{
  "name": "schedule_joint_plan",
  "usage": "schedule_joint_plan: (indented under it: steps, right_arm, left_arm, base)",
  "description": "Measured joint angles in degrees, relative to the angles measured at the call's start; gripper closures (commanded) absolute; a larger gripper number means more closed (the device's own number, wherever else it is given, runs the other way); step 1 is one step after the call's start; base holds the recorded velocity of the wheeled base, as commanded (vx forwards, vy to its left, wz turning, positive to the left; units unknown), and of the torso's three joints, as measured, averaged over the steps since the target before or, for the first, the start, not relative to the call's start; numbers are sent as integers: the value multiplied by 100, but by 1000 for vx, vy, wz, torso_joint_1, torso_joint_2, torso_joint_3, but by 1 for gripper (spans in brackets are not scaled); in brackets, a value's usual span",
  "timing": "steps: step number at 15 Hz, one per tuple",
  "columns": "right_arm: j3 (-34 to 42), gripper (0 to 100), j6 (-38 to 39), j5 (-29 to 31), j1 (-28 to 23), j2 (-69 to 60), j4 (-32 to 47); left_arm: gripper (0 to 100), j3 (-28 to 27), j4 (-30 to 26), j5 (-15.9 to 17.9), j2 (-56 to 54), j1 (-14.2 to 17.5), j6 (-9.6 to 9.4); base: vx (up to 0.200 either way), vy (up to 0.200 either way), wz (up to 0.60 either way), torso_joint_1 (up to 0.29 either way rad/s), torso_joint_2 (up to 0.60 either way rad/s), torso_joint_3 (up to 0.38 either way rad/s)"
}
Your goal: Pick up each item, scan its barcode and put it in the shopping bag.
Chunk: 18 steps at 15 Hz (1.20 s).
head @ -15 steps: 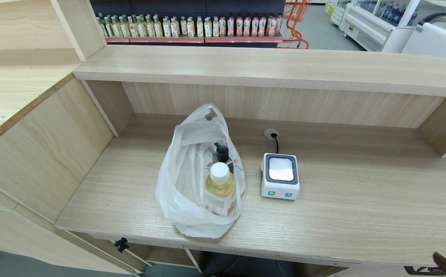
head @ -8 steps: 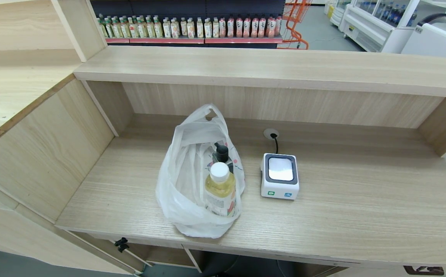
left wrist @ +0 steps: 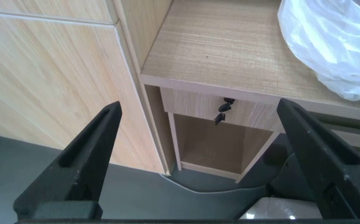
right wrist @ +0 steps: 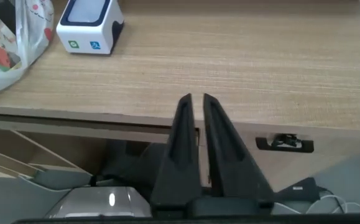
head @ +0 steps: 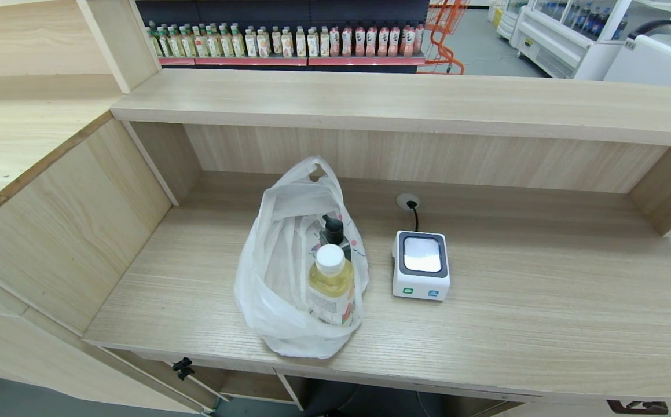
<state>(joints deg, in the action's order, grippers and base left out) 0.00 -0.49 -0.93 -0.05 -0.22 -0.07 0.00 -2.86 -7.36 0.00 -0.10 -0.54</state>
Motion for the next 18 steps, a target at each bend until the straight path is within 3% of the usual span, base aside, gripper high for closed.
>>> schedule_joint_plan:
  steps: [4,9,18]
  right_arm:
    - [0,100,-2,0,0,-2,0]
    - [-5,100,-2,-7,-5,0,-9]
    - [-2,100,-2,0,0,1,0]
  left_arm:
    - [0,0,-2,0,0,5,0]
    - [0,0,-2,6,5,-6,-28]
    - [0,0,-2,0,2,0,-6]
  base:
    - [0,0,0,0,0,0]
    - [200,-200,0,0,-2,1]
    - [0,0,0,0,0,0]
